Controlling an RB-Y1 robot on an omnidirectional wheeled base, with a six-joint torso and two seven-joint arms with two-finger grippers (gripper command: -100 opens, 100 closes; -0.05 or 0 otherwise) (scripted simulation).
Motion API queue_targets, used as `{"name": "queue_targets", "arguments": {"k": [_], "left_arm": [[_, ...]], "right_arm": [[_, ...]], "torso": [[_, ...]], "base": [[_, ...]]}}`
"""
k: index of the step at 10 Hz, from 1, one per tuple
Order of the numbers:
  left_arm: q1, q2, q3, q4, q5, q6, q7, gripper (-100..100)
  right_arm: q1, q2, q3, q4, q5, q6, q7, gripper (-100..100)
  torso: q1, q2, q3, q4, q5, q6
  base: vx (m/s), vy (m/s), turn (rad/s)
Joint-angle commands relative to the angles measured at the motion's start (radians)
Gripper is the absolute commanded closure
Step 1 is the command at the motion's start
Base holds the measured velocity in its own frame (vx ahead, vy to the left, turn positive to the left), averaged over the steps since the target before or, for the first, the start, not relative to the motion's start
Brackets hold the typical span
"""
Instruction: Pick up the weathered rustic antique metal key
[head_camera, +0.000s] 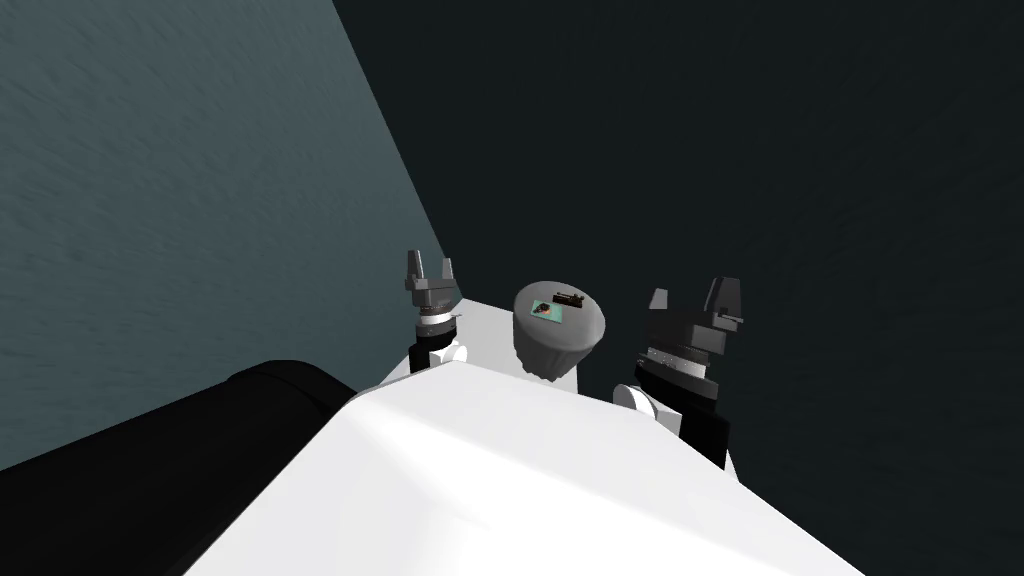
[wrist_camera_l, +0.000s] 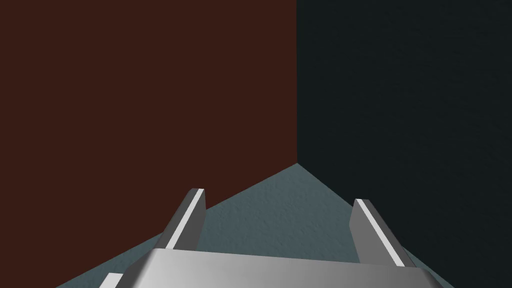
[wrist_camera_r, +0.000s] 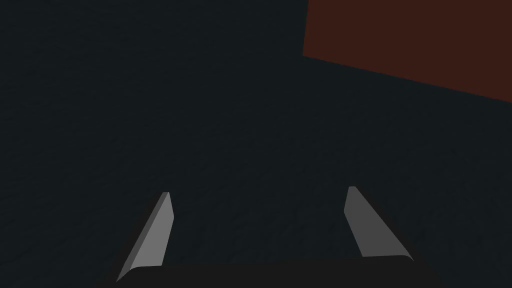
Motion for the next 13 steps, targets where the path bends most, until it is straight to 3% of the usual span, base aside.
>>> {"name": "queue_targets", "arguments": {"k": [1, 6, 9, 10, 12, 13], "left_arm": [[0.000, 0.000, 0.000, 0.000, 0.000, 0.000, 0.000, 0], [0.000, 0.000, 0.000, 0.000, 0.000, 0.000, 0.000, 0], [0.000, 0.000, 0.000, 0.000, 0.000, 0.000, 0.000, 0], [0.000, 0.000, 0.000, 0.000, 0.000, 0.000, 0.000, 0], [0.000, 0.000, 0.000, 0.000, 0.000, 0.000, 0.000, 0], [0.000, 0.000, 0.000, 0.000, 0.000, 0.000, 0.000, 0]], "right_arm": [[-0.011, -0.040, -0.002, 0.012, -0.003, 0.006, 0.001, -100], [-0.099, -0.152, -0.016, 0.113, -0.019, 0.054, 0.018, -100], [-0.180, -0.185, -0.029, 0.206, -0.029, 0.106, 0.038, -100], [-0.180, -0.185, -0.029, 0.216, -0.029, 0.106, 0.038, -100], [-0.240, -0.200, -0.039, 0.281, -0.033, 0.150, 0.056, -100], [-0.240, -0.200, -0.039, 0.300, -0.033, 0.150, 0.056, -100]], "torso": [[0.000, 0.000, 0.000, 0.000, 0.000, 0.000], [0.010, 0.005, 0.003, 0.001, 0.002, 0.000], [0.012, 0.008, 0.004, 0.002, 0.003, 0.000], [0.013, 0.008, 0.005, 0.002, 0.003, 0.000], [0.010, 0.003, 0.002, 0.001, 0.002, 0.000], [0.012, 0.004, 0.002, 0.001, 0.003, 0.000]], "base": [[-0.018, 0.035, 0.022], [-0.075, 0.128, 0.032], [-0.118, 0.185, 0.046], [-0.062, 0.152, 0.003], [-0.055, 0.163, 0.038], [-0.048, 0.140, 0.014]]}}
